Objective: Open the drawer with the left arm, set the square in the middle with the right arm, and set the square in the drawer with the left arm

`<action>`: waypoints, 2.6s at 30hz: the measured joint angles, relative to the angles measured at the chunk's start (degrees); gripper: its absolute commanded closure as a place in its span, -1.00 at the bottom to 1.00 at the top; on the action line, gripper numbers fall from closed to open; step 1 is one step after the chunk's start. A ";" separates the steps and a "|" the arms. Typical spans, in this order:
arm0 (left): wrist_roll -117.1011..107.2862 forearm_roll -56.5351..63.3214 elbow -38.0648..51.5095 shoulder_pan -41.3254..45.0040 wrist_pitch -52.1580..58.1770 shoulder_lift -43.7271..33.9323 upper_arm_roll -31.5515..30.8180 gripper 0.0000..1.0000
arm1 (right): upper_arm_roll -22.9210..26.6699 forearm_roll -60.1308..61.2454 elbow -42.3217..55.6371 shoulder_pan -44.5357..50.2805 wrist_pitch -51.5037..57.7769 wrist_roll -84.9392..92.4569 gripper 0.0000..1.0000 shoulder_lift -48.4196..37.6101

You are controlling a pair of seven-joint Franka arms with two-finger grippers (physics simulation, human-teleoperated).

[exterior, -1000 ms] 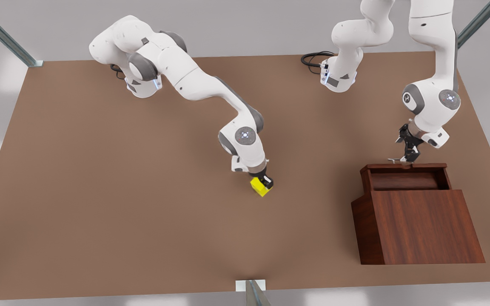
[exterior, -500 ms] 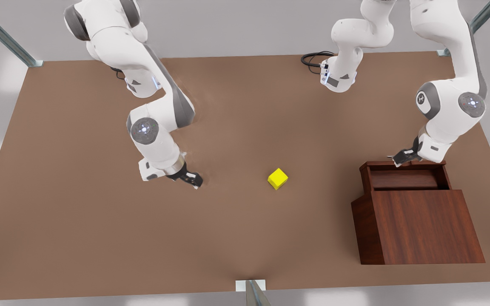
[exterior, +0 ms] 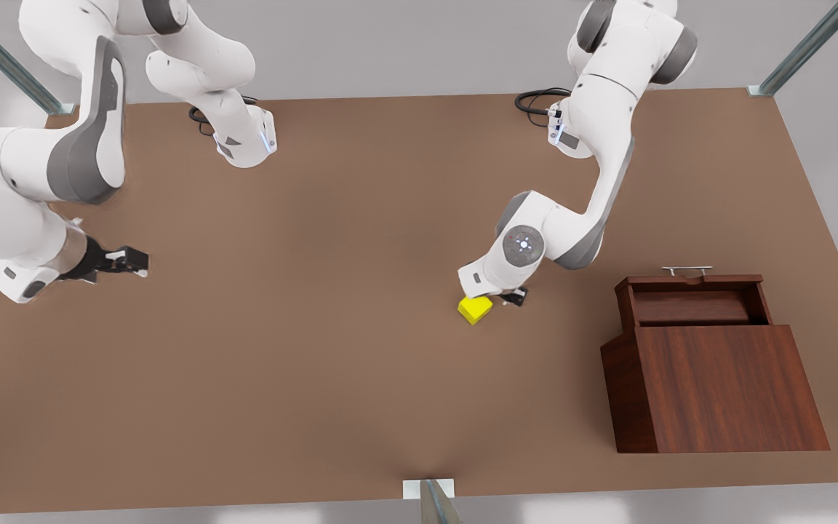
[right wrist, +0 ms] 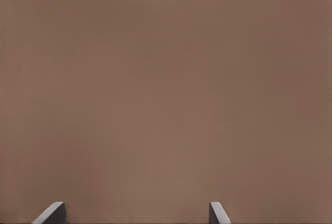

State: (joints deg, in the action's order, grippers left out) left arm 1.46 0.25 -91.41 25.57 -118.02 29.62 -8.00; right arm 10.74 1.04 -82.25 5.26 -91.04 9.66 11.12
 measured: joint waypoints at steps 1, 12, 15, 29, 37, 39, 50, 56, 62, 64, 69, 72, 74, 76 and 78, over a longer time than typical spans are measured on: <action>3.43 1.06 0.00 -0.09 -0.02 0.38 0.00 -1.00 | -0.01 0.10 0.16 0.31 -1.77 0.00 -1.00 -0.05; 7.85 5.83 -0.43 1.80 -5.86 6.14 0.01 -1.00 | 4.09 0.34 3.38 -2.02 -7.41 0.53 -1.00 -0.84; 7.85 6.91 -0.53 1.85 -7.22 8.02 0.09 -1.00 | 3.66 1.94 3.49 -0.78 -7.13 0.27 -1.00 -0.92; 7.68 8.92 -1.23 2.29 -10.12 13.18 0.09 -0.81 | 3.50 2.91 3.76 -1.28 -0.54 0.26 -1.00 -0.32; 7.68 8.95 -1.23 2.29 -10.13 13.19 0.18 -0.46 | 3.50 3.18 3.85 -1.22 -0.63 0.27 -1.00 -0.08; 7.68 8.95 -1.23 2.29 -10.18 13.44 0.18 -0.41 | 3.50 3.18 4.02 -1.21 -0.63 0.27 -1.00 -0.04; 7.86 9.48 -0.53 2.20 -7.14 9.12 0.57 -0.34 | 3.49 3.01 4.64 -1.04 -0.58 0.44 -1.00 0.05; 14.42 7.15 -1.05 1.55 12.90 -7.75 4.13 -0.34 | 3.34 2.23 4.64 -1.06 0.11 0.40 -1.00 -0.44; 32.43 1.94 -0.94 1.60 17.53 -11.86 16.40 -0.34 | 3.32 2.37 4.64 -1.05 1.83 0.00 -1.00 -0.68; 40.37 0.58 -0.96 1.47 17.44 -11.79 21.67 -0.34 | 3.32 2.17 4.72 -0.99 1.84 0.02 -1.00 -0.66; 52.99 -1.82 -1.05 1.34 16.90 -11.27 29.97 -0.35 | 3.36 2.29 5.51 -1.02 1.82 -0.08 -1.00 -0.40; 60.68 -2.99 -1.14 0.45 16.73 -10.31 34.10 -0.35 | 3.32 2.16 5.52 -1.05 1.77 -0.01 -1.00 -0.39; 64.74 -3.74 -1.14 -1.51 16.38 -9.69 34.97 -0.35 | 3.32 2.20 5.52 -0.99 1.75 0.01 -1.00 -0.31; 68.97 -4.21 -1.14 -4.03 15.36 -8.51 34.95 -0.35 | 3.32 2.42 5.60 -0.94 1.82 -0.08 -1.00 -0.04; 71.60 -4.61 -1.14 -5.84 14.66 -7.57 34.92 -0.35 | 3.32 2.28 5.60 -0.99 1.83 -0.08 -1.00 -0.13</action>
State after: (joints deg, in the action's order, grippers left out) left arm 73.06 -4.36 -92.55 19.72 -103.35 22.05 26.92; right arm 14.06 3.32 -76.64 4.27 -89.21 9.58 10.99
